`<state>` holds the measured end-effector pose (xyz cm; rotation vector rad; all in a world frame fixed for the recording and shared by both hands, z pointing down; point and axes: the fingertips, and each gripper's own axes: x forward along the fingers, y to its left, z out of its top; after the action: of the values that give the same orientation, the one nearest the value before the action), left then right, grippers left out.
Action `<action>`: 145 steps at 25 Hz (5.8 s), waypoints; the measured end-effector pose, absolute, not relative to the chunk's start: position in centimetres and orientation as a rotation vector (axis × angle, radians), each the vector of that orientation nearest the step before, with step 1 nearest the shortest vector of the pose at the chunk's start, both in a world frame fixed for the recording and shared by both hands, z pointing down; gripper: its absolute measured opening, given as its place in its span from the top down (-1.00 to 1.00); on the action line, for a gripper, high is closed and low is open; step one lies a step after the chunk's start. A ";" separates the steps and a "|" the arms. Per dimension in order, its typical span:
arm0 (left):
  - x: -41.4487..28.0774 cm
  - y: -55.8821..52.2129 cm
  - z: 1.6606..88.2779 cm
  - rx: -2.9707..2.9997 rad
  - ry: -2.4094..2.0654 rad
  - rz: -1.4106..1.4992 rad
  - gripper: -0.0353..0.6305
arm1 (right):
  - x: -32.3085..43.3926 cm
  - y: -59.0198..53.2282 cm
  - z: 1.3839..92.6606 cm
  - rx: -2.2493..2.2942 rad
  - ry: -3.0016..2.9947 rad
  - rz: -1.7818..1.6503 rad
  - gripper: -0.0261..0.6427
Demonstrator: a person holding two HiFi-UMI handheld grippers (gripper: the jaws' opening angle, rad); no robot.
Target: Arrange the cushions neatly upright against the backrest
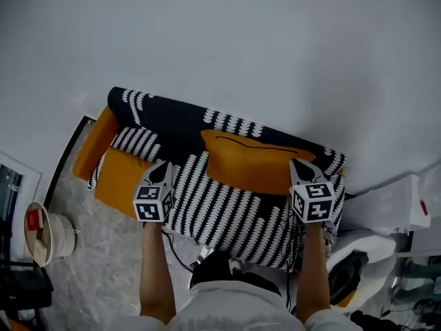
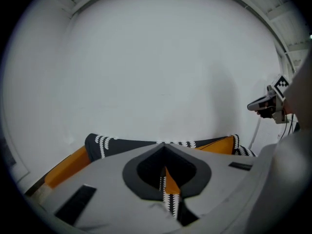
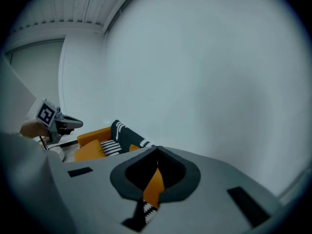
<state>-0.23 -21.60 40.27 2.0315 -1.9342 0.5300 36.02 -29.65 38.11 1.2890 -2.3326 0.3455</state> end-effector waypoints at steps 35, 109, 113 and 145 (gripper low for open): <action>-24.0 33.0 29.5 1.222 -2.598 0.431 0.85 | -12.1 8.8 27.1 -0.023 -2.797 0.054 0.91; -67.8 5.4 41.1 2.277 -1.593 0.712 0.85 | -28.6 4.4 36.9 1.528 -2.146 0.367 0.91; -67.0 4.6 43.6 2.272 -1.558 0.740 0.85 | -26.6 4.5 39.8 1.563 -2.087 0.402 0.91; -65.6 6.2 81.0 2.044 -1.279 1.099 0.57 | -16.4 7.8 78.0 1.468 -1.705 0.761 0.77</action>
<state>-65.57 6.22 81.02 2.0441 -1.2794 1.0987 -16.36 7.80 77.99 1.4683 -1.7048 0.7610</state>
